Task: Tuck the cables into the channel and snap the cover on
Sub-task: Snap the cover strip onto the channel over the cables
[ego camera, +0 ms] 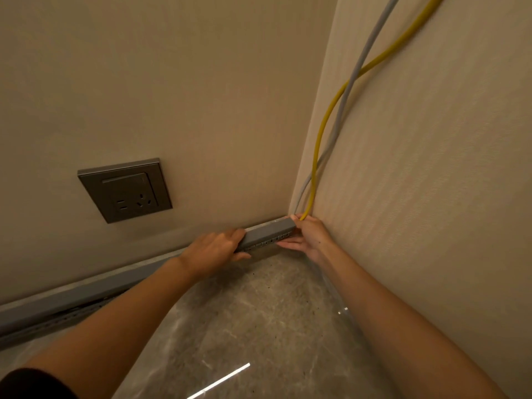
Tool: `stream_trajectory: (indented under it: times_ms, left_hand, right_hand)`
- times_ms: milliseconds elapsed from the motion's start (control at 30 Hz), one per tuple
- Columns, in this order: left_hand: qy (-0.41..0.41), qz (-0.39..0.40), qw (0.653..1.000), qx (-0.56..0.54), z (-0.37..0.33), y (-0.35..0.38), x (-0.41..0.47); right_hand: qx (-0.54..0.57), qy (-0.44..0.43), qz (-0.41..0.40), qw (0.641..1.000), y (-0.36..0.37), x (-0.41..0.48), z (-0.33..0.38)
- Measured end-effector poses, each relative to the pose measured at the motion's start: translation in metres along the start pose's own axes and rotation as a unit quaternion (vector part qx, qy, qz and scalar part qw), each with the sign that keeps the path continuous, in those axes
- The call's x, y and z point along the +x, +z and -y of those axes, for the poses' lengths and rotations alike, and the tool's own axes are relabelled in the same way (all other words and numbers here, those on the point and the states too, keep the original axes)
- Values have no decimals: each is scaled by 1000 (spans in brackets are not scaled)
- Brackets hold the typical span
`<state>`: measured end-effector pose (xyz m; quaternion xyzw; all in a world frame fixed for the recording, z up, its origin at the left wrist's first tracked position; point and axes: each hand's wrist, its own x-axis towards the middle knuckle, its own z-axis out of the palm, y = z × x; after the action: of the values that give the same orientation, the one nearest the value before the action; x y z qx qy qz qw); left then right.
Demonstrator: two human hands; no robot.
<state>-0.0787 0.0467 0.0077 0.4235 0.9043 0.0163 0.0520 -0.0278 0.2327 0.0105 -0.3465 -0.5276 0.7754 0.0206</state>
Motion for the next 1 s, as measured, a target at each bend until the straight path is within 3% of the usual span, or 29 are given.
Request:
stream_trajectory:
  times_ms: [100, 200, 333, 667, 833, 933, 1000]
  left_hand:
    - [-8, 8, 1000, 14, 2, 2, -2]
    - [64, -127, 985, 98, 8, 19, -1]
    - [88, -242, 951, 174, 10, 41, 0]
    - [13, -298, 935, 190, 0, 60, 18]
    - [-36, -230, 966, 115, -13, 47, 21]
    - [-110, -73, 989, -69, -19, 22, 35]
    - [-138, 37, 968, -208, -17, 4, 46]
  right_hand:
    - [2, 7, 6, 1000, -1, -1, 1]
    - [12, 20, 6, 1000, -2, 0, 2]
    - [15, 28, 24, 999, -4, 1, 2]
    - [80, -19, 32, 996, 4, 13, -21]
    - [35, -44, 13, 998, 13, 15, -26]
    - [27, -64, 2, 998, 14, 13, -29]
    - [29, -68, 2, 997, 11, 11, -31]
